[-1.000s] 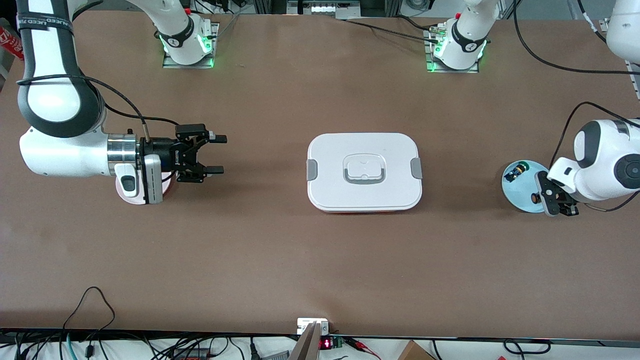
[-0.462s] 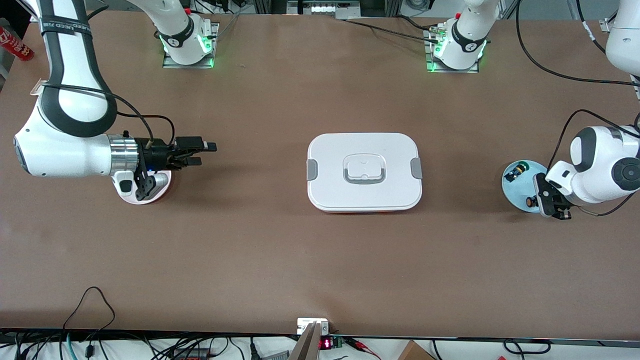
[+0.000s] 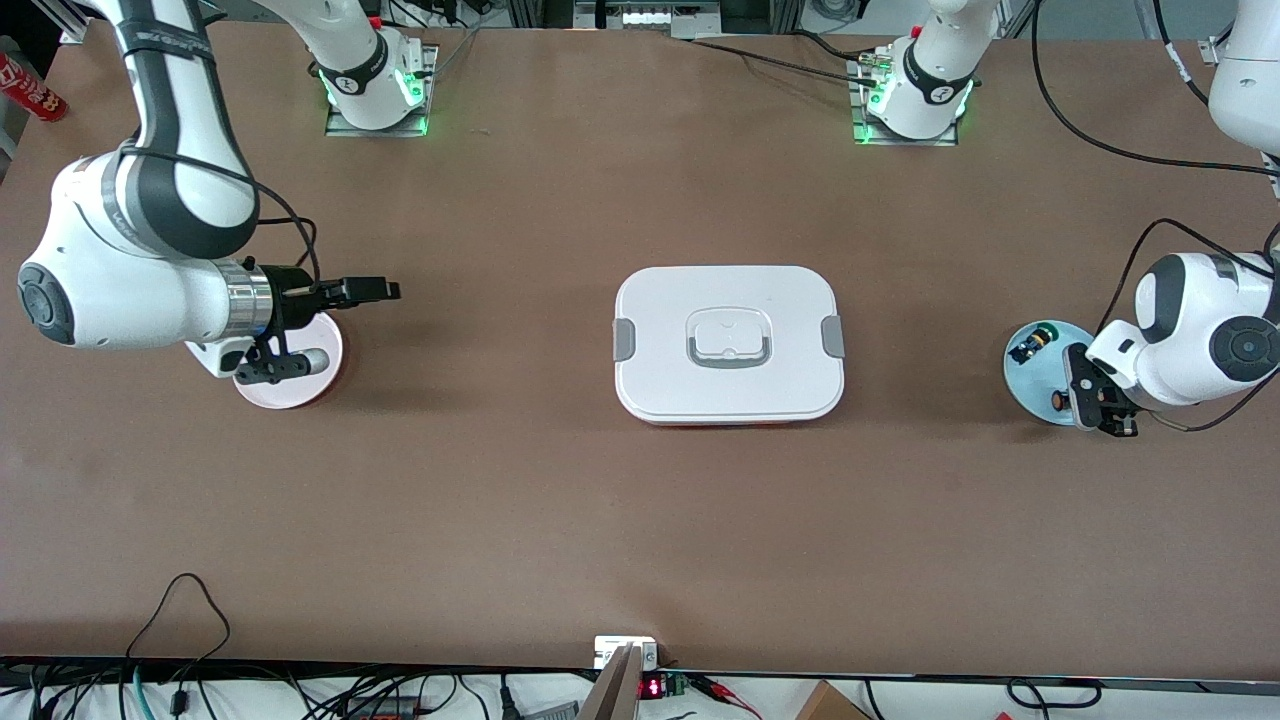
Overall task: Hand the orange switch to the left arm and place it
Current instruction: 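Carry the switch to the blue plate while the right gripper withdraws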
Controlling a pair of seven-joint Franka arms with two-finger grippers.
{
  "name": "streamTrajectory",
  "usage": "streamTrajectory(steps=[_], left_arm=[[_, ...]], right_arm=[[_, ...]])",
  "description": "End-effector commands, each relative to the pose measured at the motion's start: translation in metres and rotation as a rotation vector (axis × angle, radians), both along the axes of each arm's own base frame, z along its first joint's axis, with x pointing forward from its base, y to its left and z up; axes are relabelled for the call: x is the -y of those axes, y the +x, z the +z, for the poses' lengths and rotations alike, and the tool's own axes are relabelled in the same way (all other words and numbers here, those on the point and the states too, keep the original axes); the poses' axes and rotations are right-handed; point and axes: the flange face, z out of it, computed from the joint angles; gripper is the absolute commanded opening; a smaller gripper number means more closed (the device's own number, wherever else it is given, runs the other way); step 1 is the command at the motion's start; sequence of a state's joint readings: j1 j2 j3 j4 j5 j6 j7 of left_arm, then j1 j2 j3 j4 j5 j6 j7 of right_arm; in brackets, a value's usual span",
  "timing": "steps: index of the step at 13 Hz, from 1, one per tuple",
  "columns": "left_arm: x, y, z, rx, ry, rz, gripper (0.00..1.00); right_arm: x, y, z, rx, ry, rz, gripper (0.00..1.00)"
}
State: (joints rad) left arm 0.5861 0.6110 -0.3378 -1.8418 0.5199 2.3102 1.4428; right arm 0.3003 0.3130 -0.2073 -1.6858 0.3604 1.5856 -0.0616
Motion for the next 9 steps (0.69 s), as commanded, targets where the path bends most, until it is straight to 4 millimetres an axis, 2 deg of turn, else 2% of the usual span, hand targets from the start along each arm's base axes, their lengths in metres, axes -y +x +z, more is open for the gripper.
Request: streamTrajectory(steps=[1, 4, 6, 7, 8, 9], left_arm=[[0.002, -0.003, -0.005, -0.015, 0.014, -0.031, 0.23], [0.004, -0.006, -0.009, -0.024, 0.011, -0.026, 0.23], [0.006, -0.01, -0.013, -0.034, 0.008, -0.025, 0.23], [0.005, -0.009, -0.011, -0.031, 0.009, -0.026, 0.36], [0.004, -0.009, -0.01, -0.035, 0.009, -0.032, 0.99], [0.004, -0.009, -0.009, -0.036, 0.012, -0.023, 1.0]], right_arm=[[0.009, -0.002, 0.025, -0.002, -0.208, 0.054, 1.0], [0.028, 0.002, 0.065, 0.034, -0.417, 0.144, 1.0], [0.042, 0.011, 0.09, 0.089, -0.485, 0.162, 1.0], [0.058, 0.017, 0.095, 0.12, -0.484, 0.128, 1.0], [0.067, 0.027, 0.103, 0.193, -0.481, 0.106, 1.0], [0.076, 0.031, 0.108, 0.214, -0.483, 0.086, 1.0]])
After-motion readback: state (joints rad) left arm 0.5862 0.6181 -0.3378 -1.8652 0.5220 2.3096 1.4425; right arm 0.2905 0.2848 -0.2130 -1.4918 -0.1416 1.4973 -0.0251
